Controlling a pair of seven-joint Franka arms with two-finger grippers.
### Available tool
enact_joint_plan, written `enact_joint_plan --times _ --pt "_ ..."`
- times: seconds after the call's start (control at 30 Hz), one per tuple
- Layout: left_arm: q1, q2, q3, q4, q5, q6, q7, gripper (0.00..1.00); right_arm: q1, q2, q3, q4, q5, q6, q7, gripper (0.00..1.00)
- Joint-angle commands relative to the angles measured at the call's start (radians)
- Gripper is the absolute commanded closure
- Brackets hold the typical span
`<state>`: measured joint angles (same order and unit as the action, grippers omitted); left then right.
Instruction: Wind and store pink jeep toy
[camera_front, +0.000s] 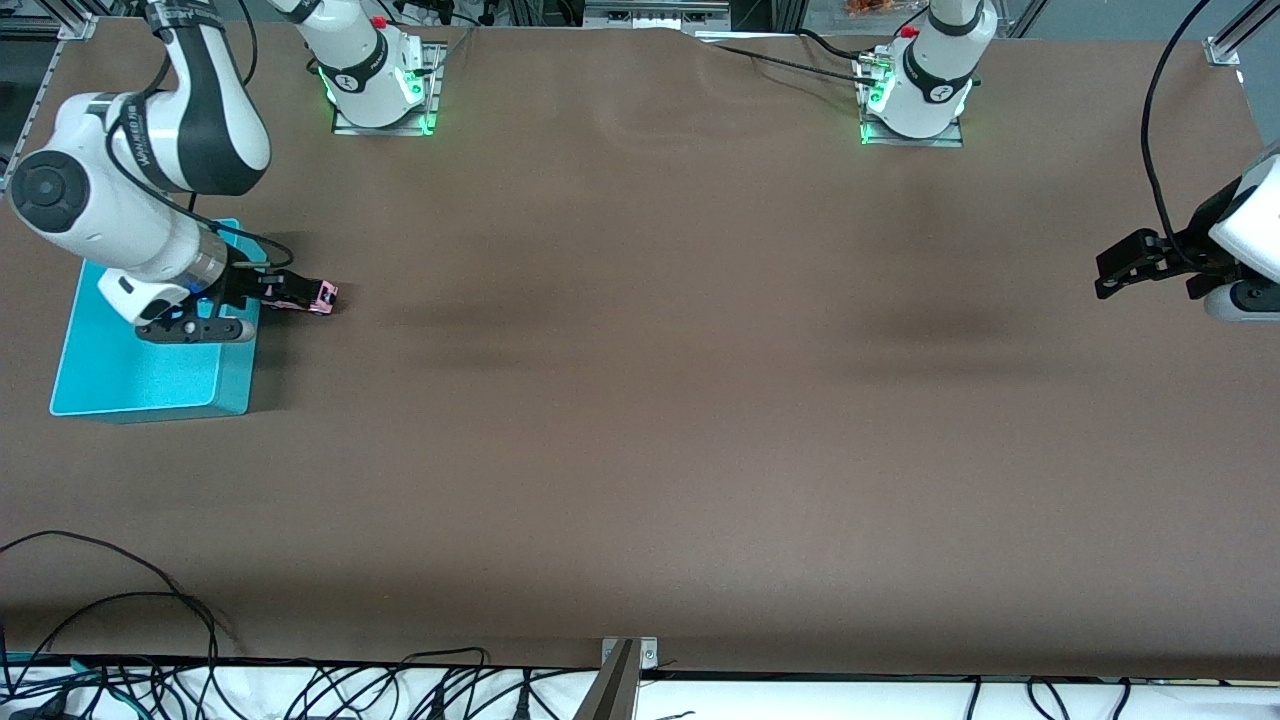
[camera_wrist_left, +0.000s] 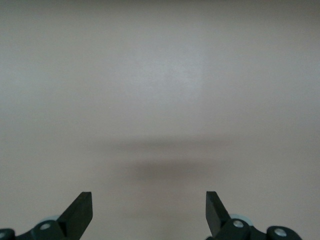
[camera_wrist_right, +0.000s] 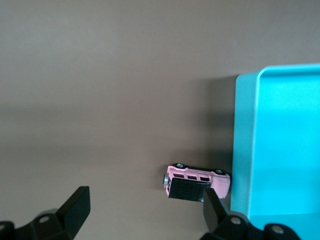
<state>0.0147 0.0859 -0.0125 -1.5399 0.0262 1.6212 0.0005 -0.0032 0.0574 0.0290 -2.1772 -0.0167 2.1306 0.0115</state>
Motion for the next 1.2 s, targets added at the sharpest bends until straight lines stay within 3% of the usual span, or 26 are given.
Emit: enact_joint_plan --times 0.0,0.4,0.53,0.9,1.17 --pt "0.002 0.003 0.014 0.017 -0.055 -0.001 0.024 0.00 -0.011 -0.070 0.003 -0.116 -0.015 0.072 0.018 0.00" --pt "0.001 0.003 0.014 0.018 -0.045 -0.001 0.023 0.00 -0.050 -0.083 0.000 -0.335 -0.011 0.299 0.024 0.00" --pt "-0.007 0.003 0.013 0.018 -0.043 -0.001 0.023 0.00 -0.075 -0.082 -0.001 -0.358 -0.011 0.316 0.060 0.00" --pt "-0.009 0.018 0.013 0.032 -0.045 0.000 0.023 0.00 -0.077 -0.082 -0.001 -0.380 -0.015 0.311 0.335 0.00" --pt "-0.009 0.020 0.013 0.034 -0.045 0.000 0.022 0.00 -0.077 -0.080 -0.001 -0.389 -0.015 0.337 0.674 0.00"
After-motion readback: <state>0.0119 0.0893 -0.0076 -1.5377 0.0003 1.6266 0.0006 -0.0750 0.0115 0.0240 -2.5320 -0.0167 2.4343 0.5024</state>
